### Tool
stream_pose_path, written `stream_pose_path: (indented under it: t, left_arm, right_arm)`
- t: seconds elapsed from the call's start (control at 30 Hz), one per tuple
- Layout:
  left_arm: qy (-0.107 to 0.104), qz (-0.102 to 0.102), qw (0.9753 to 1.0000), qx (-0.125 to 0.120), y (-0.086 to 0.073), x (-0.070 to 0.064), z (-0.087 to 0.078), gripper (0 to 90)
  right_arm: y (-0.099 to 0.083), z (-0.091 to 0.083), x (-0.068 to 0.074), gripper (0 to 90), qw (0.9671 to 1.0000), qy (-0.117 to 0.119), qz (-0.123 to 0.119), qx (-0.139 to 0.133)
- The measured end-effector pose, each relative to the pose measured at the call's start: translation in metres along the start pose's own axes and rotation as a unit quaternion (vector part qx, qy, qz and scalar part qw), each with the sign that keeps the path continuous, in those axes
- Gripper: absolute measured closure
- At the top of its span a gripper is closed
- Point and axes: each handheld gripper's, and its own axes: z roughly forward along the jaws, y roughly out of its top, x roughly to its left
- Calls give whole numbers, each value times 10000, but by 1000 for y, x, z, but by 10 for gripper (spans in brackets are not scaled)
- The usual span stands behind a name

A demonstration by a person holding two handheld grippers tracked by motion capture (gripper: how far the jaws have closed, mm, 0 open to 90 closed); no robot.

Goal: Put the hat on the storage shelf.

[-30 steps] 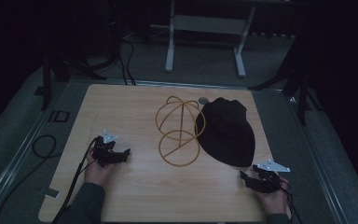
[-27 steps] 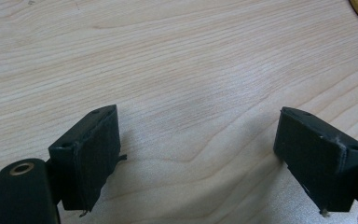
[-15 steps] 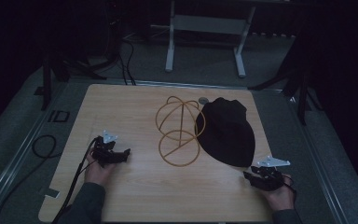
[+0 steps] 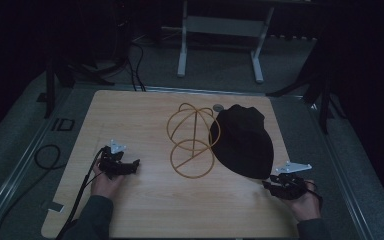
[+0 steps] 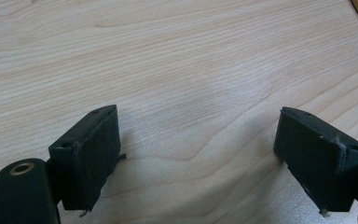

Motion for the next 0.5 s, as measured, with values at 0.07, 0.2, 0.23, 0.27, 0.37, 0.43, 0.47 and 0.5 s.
stream_pose_path:
  t: [0.07, 0.2, 0.23, 0.27, 0.37, 0.43, 0.47, 0.5]
  left_arm:
    - [6, -8, 10000, -8, 0, 0, 0, 148]
    - [10, -13, 10000, -3, 0, 0, 0, 148]
    - [11, -11, 10000, -2, 0, 0, 0, 148]
    - [12, -15, 10000, -4, 0, 0, 0, 148]
    - [12, -12, 10000, -1, 0, 0, 0, 148]
    - [12, -12, 10000, -2, 0, 0, 0, 148]
    - [12, -12, 10000, -2, 0, 0, 0, 148]
    - [11, -12, 10000, -2, 0, 0, 0, 148]
  right_arm:
    - [3, -1, -1, 580, 10000, 16, -19, 43]
    - [11, -3, -2, 586, 9998, 10, -100, 148]
    - [14, -4, -2, 587, 9998, 15, -89, 162]
    - [15, -4, -3, 592, 9998, 22, -89, 166]
    - [23, -6, -5, 628, 9998, 24, -69, 196]
    - [27, -5, -6, 645, 9997, 57, -67, 239]
    - [30, -5, -6, 649, 9996, 72, -60, 273]
    - [32, -4, -6, 652, 9995, 75, -63, 292]
